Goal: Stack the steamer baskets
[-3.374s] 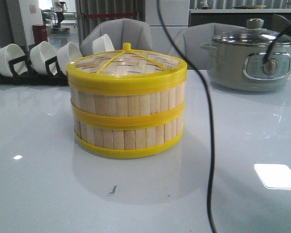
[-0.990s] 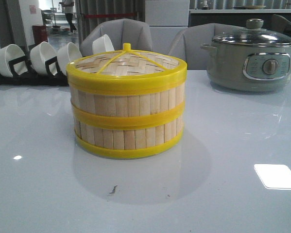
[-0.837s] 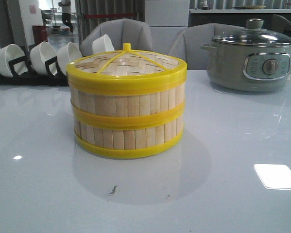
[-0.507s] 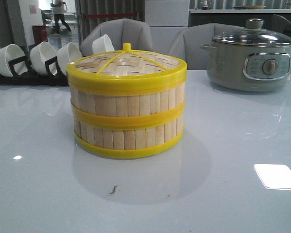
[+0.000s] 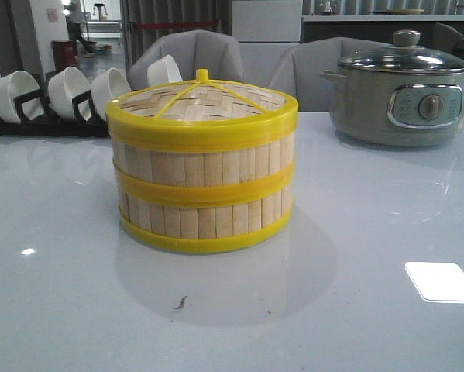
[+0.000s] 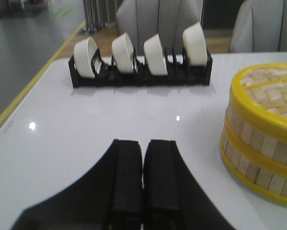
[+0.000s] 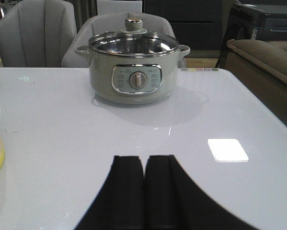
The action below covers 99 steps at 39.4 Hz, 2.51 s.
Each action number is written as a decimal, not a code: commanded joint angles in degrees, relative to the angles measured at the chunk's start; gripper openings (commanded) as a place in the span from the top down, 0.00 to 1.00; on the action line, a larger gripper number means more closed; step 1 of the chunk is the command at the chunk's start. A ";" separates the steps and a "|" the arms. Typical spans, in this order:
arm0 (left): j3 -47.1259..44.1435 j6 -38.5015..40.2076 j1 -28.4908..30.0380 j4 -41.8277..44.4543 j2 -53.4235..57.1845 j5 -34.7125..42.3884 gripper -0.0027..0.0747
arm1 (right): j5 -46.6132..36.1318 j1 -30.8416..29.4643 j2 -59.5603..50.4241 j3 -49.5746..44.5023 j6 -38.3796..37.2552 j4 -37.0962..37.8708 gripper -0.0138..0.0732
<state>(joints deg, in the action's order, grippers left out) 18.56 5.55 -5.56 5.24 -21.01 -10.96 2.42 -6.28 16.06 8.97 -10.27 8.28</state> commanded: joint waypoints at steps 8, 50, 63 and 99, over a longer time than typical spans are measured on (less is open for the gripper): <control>-10.00 0.22 -0.35 -0.03 11.39 14.49 0.86 | -4.92 -0.31 0.47 1.67 0.46 0.82 0.78; -19.00 0.07 -0.12 -1.61 22.03 13.88 0.86 | -4.97 -0.31 0.47 1.56 0.46 0.82 0.78; -19.00 0.07 -0.12 -0.10 22.03 13.99 0.86 | -4.97 -0.31 0.47 1.56 0.46 0.82 0.78; -19.00 0.07 -0.12 -0.10 22.03 13.99 0.86 | -4.97 -0.31 0.47 1.56 0.46 0.82 0.78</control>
<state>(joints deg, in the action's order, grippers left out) -0.42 5.43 -5.56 5.21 0.21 -2.09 2.42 -6.28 16.06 8.97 -10.27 8.28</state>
